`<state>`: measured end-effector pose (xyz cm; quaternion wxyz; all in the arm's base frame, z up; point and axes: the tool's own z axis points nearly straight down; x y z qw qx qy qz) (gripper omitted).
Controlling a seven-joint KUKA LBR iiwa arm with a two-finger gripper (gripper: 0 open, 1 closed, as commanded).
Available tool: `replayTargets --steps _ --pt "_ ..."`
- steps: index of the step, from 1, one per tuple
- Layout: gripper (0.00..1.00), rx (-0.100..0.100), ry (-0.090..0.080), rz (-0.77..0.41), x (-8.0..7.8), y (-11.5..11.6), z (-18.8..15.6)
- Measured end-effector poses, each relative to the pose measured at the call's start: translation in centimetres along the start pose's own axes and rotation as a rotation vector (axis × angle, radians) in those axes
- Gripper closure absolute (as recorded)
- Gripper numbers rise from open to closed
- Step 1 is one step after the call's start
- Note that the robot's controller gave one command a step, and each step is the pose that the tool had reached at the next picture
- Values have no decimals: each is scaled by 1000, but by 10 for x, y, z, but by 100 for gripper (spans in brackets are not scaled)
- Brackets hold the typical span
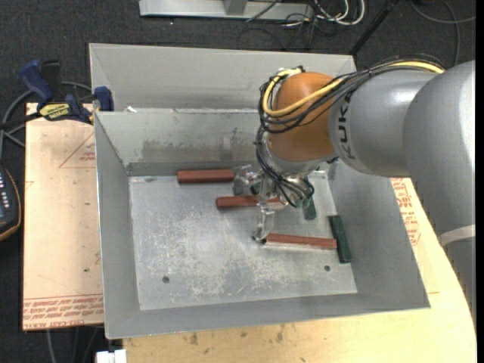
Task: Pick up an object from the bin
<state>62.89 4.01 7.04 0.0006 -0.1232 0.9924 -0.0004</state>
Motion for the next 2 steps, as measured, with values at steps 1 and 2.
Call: replayTargets --steps 1,2 --pt "100 -2 -2 -3 -1 3 -1" --pt "100 1 -10 -6 22 -1 -156"
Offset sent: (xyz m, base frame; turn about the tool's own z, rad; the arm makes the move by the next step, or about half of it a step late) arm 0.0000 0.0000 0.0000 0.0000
